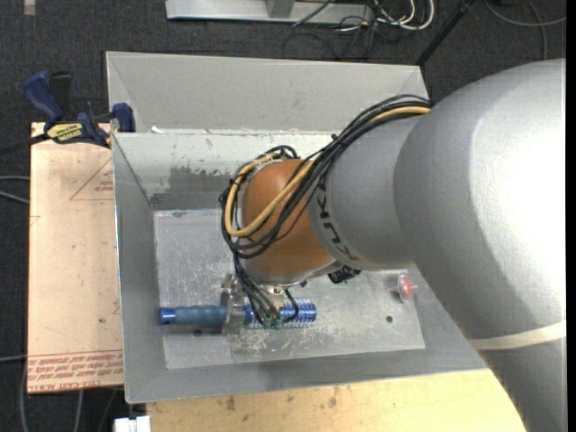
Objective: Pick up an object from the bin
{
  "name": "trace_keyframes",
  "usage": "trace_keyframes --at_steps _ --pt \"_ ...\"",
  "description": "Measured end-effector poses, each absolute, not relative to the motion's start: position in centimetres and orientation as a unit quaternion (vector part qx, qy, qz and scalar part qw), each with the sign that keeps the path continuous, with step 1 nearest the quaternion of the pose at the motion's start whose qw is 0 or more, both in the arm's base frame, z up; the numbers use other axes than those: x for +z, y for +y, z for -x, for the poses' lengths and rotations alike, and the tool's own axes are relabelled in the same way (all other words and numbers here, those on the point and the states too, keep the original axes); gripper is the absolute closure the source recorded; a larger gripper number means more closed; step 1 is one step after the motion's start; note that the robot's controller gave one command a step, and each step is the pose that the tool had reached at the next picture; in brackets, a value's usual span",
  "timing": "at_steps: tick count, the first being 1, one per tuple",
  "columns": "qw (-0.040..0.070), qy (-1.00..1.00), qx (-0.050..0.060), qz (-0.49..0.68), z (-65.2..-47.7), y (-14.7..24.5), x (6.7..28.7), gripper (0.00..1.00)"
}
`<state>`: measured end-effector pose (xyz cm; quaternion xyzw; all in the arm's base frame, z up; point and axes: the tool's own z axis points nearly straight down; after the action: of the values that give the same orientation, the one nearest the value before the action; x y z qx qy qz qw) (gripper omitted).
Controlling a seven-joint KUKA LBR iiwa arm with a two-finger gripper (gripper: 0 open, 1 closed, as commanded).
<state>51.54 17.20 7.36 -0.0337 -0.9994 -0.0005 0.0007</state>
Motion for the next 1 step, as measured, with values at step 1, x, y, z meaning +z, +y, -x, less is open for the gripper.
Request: trace_keyframes --at_steps 1 --pt "-0.003 -1.000 -0.002 0.020 -49.97 18.49 19.92 1.00"
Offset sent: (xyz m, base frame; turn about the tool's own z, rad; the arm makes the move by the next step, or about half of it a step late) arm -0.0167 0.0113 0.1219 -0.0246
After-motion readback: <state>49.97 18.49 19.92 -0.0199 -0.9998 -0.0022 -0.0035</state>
